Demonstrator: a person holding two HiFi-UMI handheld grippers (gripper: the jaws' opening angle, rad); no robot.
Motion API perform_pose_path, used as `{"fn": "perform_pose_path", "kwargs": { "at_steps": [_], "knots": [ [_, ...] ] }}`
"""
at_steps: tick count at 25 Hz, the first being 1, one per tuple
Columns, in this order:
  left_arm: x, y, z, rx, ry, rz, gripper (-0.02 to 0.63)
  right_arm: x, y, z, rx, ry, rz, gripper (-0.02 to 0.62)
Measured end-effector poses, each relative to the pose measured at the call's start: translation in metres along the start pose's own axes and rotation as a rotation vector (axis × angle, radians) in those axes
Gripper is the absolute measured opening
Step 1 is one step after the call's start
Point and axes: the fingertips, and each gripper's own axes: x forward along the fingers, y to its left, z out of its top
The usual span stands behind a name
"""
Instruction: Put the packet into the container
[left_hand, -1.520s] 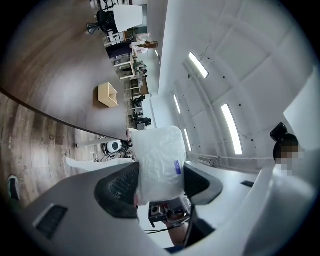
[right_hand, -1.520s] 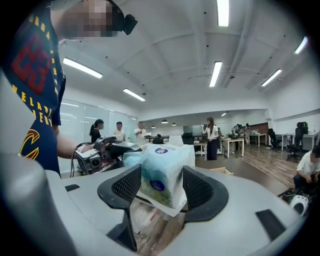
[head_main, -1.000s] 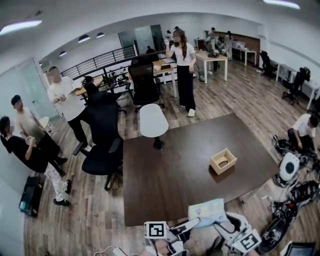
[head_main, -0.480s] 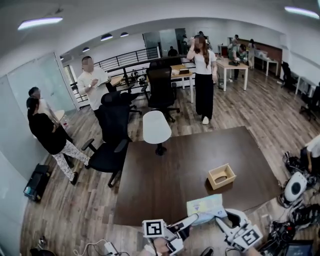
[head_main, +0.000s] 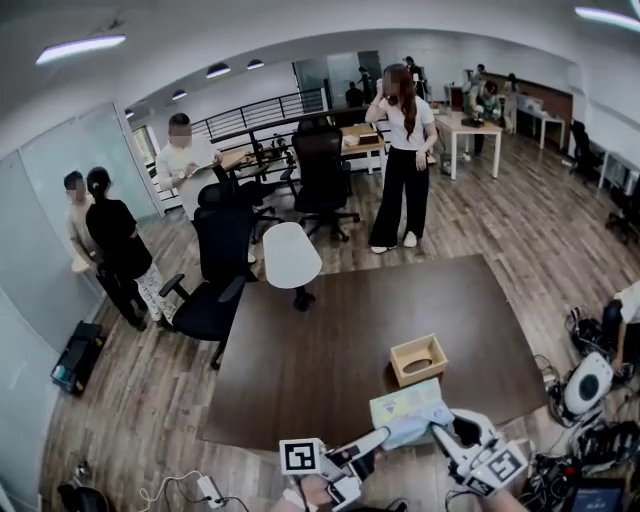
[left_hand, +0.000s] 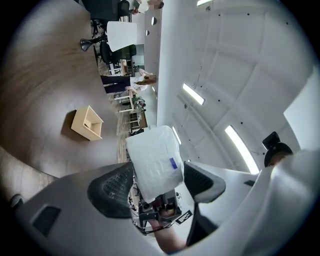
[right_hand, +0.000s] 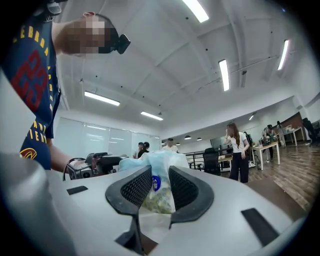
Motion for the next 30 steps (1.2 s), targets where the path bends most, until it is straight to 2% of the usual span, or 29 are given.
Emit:
{"fn": "perform_pose_path", "kwargs": {
  "at_steps": [5,7,10,14,17,20,24,26,30],
  "knots": [
    [0.016,-0.002,0.008,0.022,-0.01,0.005,0.304,-0.006,-0.029,0.006,0.05,-0.05,-0.004,0.115],
    [0.023,-0.003,0.013,0.058,-0.003,0.002,0.304,-0.008,-0.042,0.006,0.06,-0.058,-0.019,0.112],
    [0.033,-0.001,0.012,0.171,0.044,0.033,0.304,-0.012,-0.055,0.003,0.066,-0.058,-0.033,0.098],
    [0.047,0.013,0.013,0.343,0.127,0.124,0.304,-0.001,-0.072,-0.005,0.079,-0.057,-0.051,0.092],
    [0.067,0.02,0.024,0.419,0.161,0.139,0.304,0.012,-0.099,-0.006,0.092,-0.054,-0.086,0.087],
    [0.081,0.04,0.041,0.499,0.169,0.198,0.304,0.02,-0.124,-0.004,0.089,-0.042,-0.12,0.086],
    [0.098,0.044,0.075,0.749,0.184,0.284,0.304,0.035,-0.149,0.001,0.079,-0.04,-0.15,0.086],
    [0.111,0.043,0.087,0.839,0.194,0.306,0.309,0.046,-0.159,0.002,0.08,-0.041,-0.16,0.084],
    [0.135,0.051,0.112,0.906,0.203,0.351,0.311,0.074,-0.172,0.007,0.067,-0.048,-0.164,0.084]
  ]
}}
